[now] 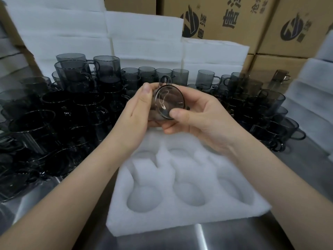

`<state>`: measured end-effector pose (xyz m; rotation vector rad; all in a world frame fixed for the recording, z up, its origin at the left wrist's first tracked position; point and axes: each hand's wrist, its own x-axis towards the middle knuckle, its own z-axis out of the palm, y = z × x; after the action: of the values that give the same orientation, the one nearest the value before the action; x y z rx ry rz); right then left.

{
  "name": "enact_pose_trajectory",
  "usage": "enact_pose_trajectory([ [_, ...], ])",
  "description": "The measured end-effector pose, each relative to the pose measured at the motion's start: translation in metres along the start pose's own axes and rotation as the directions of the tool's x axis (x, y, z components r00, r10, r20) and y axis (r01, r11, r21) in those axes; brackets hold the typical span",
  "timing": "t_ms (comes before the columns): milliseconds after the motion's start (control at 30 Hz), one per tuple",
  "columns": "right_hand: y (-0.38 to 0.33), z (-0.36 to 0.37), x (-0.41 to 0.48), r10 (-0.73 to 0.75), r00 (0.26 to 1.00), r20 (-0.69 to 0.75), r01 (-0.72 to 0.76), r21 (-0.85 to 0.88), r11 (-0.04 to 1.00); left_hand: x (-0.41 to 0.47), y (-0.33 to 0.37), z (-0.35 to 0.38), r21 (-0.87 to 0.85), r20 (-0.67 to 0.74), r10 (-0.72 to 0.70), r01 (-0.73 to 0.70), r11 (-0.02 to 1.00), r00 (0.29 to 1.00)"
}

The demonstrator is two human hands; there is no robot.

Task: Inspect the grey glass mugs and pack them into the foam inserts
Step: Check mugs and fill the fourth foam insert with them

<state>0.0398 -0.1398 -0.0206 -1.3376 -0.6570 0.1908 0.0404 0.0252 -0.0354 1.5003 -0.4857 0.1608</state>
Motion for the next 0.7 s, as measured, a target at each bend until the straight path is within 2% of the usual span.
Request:
enact_pose_trajectory([
  [133,0.003,0.002,0.0,-0.024,0.99,-0.138,0.01,-0.101,0.995,-0.001,-0.001,0.0,0.053,-0.003,0.032,-0.032,0.998,0.999],
  [233,0.001,0.002,0.0,-0.085,0.972,-0.22,0.038,-0.209,0.977,-0.002,0.0,0.002,0.154,0.006,0.058,-0.058,0.986,0.998],
  [367,0.001,0.001,0.0,-0.138,0.957,-0.257,0.072,-0.249,0.966,-0.003,0.003,0.005,0.169,0.019,0.09,-0.092,0.981,0.996],
  [433,0.002,0.0,0.001,-0.097,0.966,-0.24,0.053,-0.181,0.982,-0.004,0.005,0.004,0.143,-0.009,0.11,-0.108,0.984,0.994],
  [533,0.0,-0.001,0.002,0.019,0.982,-0.186,-0.018,0.008,1.0,-0.005,0.009,0.002,0.059,-0.047,0.087,-0.085,0.995,0.995],
  [700,-0.006,-0.003,0.002,0.079,0.99,-0.115,-0.068,0.096,0.993,-0.005,0.017,-0.008,0.036,0.019,0.069,-0.07,0.997,0.997],
])
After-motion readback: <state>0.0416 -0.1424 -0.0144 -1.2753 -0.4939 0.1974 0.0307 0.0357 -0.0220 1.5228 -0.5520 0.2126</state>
